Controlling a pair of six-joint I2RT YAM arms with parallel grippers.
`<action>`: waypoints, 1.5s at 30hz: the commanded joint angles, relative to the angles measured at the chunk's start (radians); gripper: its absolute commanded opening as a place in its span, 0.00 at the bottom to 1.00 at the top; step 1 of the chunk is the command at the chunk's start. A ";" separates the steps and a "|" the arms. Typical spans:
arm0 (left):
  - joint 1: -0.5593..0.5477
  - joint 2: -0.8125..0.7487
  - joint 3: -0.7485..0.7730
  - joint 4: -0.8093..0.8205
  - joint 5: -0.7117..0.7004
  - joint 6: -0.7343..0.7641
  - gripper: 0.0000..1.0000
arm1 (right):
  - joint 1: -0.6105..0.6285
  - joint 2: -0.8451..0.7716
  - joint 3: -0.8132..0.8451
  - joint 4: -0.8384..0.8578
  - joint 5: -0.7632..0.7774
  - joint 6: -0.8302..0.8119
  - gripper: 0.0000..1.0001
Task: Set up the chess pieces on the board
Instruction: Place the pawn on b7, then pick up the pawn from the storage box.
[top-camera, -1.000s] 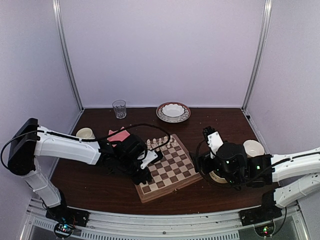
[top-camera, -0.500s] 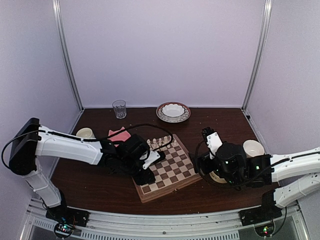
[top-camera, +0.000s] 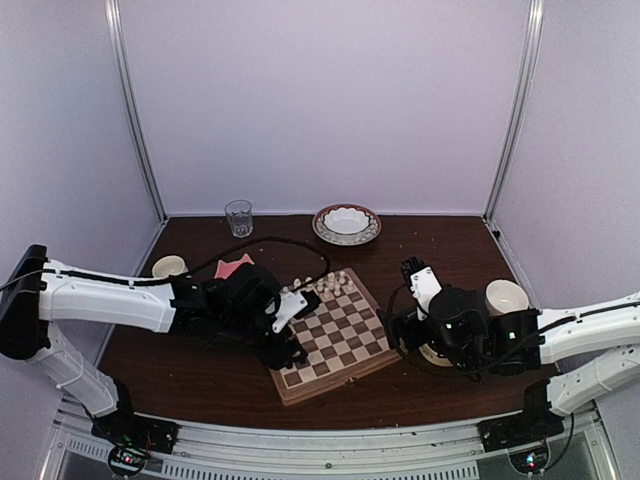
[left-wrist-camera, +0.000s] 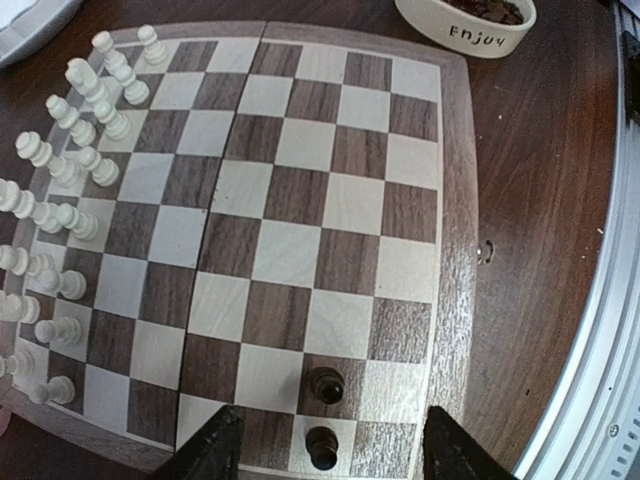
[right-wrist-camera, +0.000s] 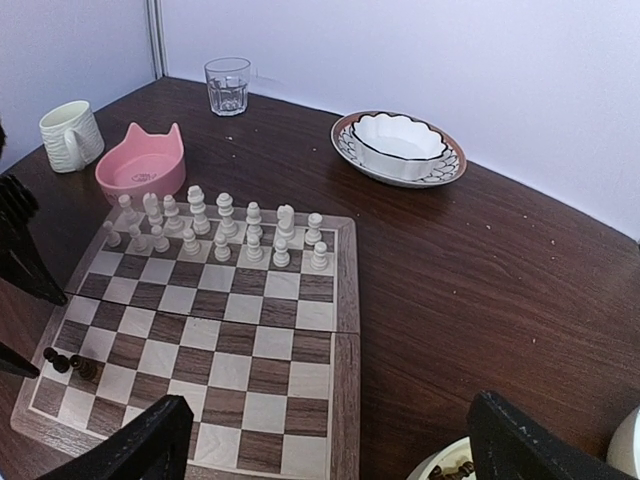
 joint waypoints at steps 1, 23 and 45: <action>-0.005 -0.110 -0.058 0.083 -0.061 -0.012 0.67 | -0.009 0.015 0.024 -0.023 0.002 0.018 1.00; -0.005 -0.374 -0.245 0.239 -0.238 -0.066 0.78 | -0.202 -0.026 0.175 -0.654 -0.131 0.384 0.47; -0.005 -0.363 -0.234 0.229 -0.219 -0.068 0.76 | -0.557 0.221 0.146 -0.540 -0.554 0.357 0.30</action>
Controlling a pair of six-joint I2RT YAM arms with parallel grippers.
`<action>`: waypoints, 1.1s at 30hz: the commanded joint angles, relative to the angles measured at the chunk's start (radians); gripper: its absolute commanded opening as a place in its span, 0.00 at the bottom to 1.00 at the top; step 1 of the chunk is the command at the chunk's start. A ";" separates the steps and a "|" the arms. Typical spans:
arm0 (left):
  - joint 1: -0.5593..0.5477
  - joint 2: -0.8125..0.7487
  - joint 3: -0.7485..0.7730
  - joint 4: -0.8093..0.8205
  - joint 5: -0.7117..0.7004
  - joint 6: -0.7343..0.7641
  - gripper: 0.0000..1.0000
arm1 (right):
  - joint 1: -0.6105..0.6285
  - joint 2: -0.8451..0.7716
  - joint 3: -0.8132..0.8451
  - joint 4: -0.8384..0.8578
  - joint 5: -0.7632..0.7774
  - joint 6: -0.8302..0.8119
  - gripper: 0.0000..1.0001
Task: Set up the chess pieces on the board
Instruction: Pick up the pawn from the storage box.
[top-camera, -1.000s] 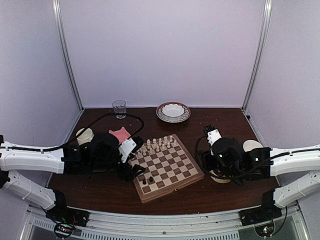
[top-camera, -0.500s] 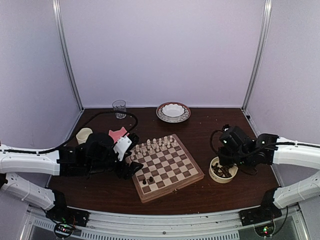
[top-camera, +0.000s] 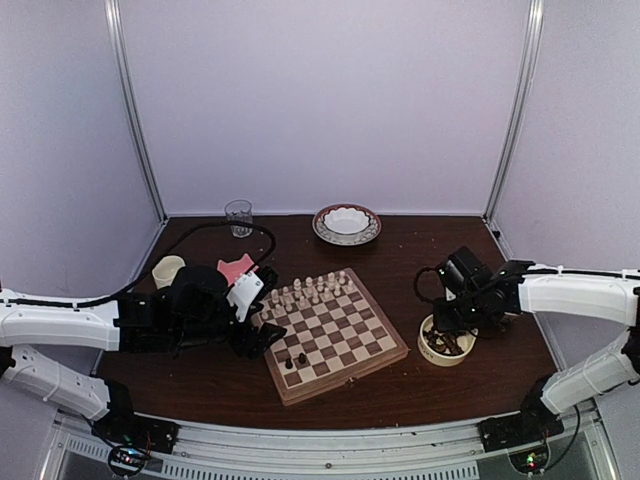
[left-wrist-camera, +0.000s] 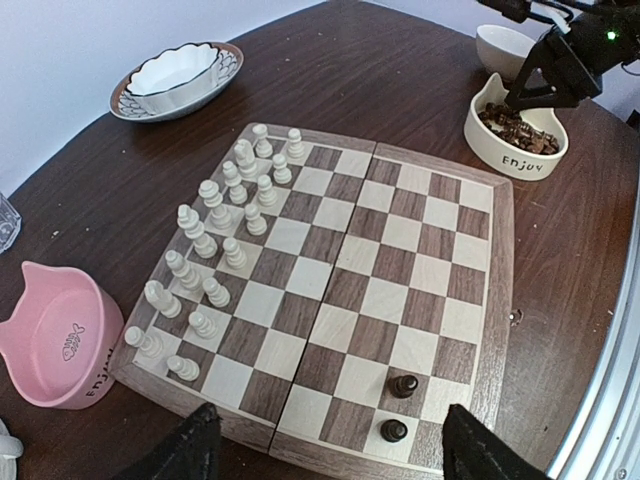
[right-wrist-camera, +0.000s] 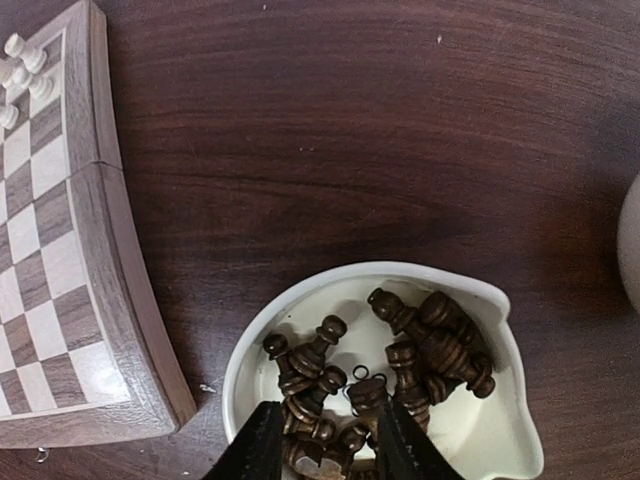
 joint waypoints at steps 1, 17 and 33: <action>-0.006 0.002 0.007 0.042 0.002 -0.007 0.76 | -0.039 0.100 -0.010 0.095 -0.092 0.074 0.28; -0.006 -0.002 0.010 0.033 0.003 -0.009 0.76 | -0.051 0.294 0.015 0.181 -0.117 0.192 0.29; -0.006 -0.001 0.012 0.028 0.001 -0.007 0.76 | -0.048 -0.005 -0.020 0.057 -0.012 0.041 0.15</action>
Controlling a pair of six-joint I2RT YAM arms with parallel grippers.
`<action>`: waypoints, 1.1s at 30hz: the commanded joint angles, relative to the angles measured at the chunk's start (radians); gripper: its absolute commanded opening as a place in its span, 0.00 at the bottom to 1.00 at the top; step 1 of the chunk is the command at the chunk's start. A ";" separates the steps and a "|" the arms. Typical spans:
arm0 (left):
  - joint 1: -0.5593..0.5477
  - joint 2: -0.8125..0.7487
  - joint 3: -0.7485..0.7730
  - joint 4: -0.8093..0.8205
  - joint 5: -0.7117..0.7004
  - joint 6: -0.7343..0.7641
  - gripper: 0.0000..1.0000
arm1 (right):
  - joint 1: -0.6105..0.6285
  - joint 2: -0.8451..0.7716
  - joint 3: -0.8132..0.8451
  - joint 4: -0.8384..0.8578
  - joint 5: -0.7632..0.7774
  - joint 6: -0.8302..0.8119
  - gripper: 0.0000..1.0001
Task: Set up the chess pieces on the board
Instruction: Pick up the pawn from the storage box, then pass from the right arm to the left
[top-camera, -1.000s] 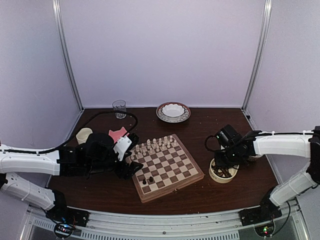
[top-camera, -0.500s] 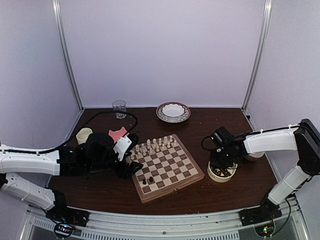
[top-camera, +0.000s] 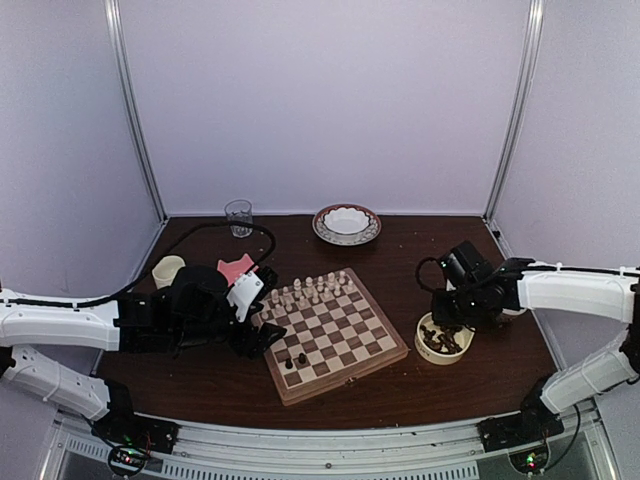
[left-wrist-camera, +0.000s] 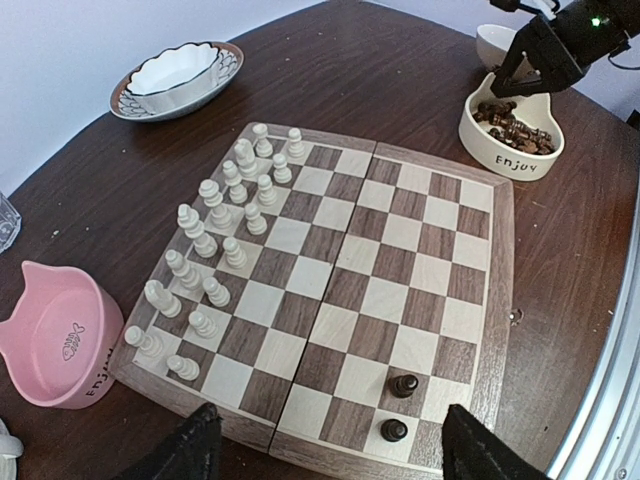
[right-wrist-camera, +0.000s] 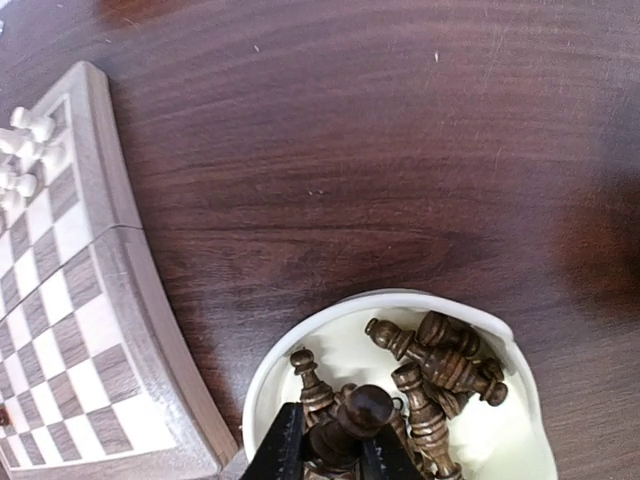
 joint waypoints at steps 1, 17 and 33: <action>-0.006 0.000 0.011 0.030 0.003 -0.007 0.76 | -0.002 -0.086 -0.040 -0.024 0.024 -0.085 0.12; 0.110 -0.016 -0.042 0.146 0.243 -0.132 0.81 | 0.315 -0.243 -0.023 0.243 -0.123 -0.374 0.08; 0.117 0.015 -0.041 0.205 0.439 -0.152 0.80 | 0.489 0.110 0.128 0.552 -0.145 -0.621 0.00</action>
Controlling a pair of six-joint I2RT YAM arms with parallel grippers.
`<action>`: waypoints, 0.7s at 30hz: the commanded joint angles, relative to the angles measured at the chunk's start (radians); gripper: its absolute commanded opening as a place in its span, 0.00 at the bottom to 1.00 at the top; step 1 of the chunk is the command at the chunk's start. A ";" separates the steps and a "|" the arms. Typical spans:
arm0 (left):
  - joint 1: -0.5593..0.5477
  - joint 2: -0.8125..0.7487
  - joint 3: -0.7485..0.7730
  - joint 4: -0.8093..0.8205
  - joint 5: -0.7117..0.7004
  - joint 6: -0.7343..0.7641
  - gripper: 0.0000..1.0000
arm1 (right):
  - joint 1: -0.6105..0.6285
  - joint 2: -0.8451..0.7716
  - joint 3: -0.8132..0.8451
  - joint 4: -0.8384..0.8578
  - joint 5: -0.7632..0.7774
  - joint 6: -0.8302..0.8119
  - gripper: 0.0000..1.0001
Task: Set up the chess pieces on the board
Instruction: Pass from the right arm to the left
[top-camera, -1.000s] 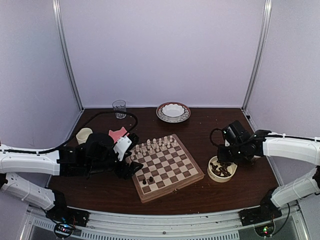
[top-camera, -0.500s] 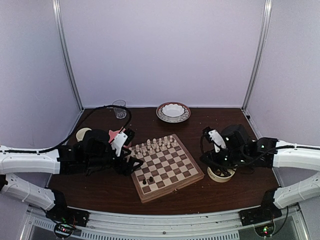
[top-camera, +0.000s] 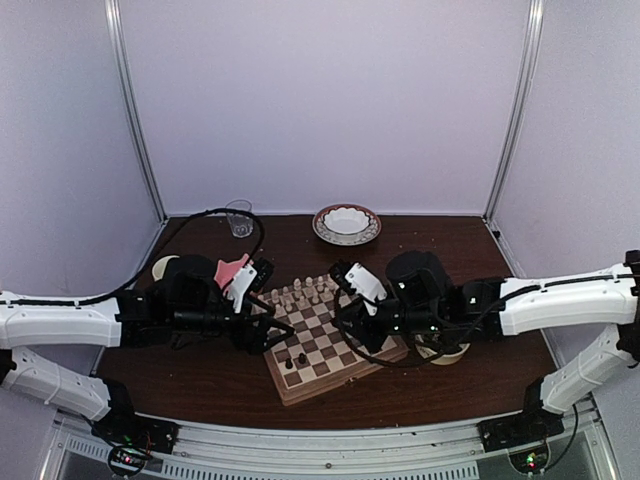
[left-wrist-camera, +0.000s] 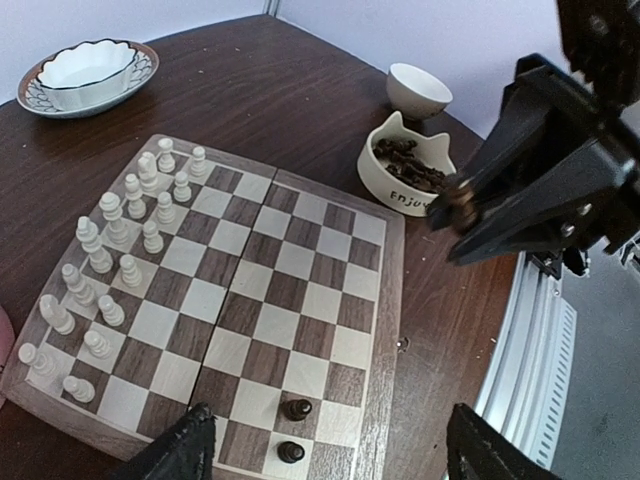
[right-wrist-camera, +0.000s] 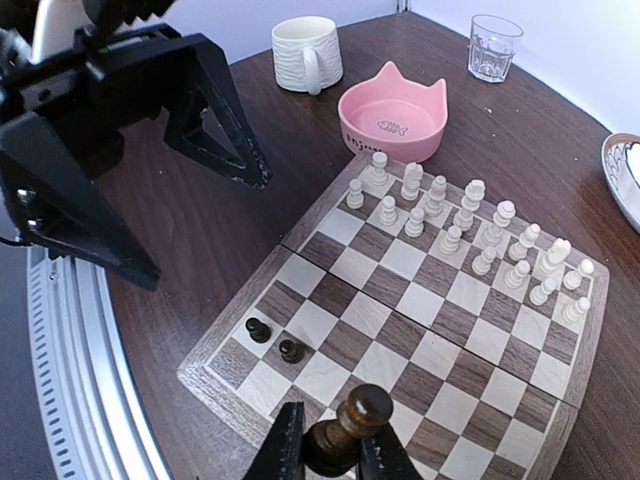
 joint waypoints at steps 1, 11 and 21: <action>0.002 0.031 -0.004 0.087 0.084 -0.031 0.79 | 0.005 0.096 -0.005 0.134 -0.016 -0.105 0.00; 0.003 0.153 0.031 0.140 0.207 -0.064 0.71 | 0.038 0.139 -0.074 0.194 -0.025 -0.250 0.00; 0.003 0.219 0.043 0.210 0.328 -0.092 0.63 | 0.094 0.188 -0.033 0.156 -0.014 -0.310 0.00</action>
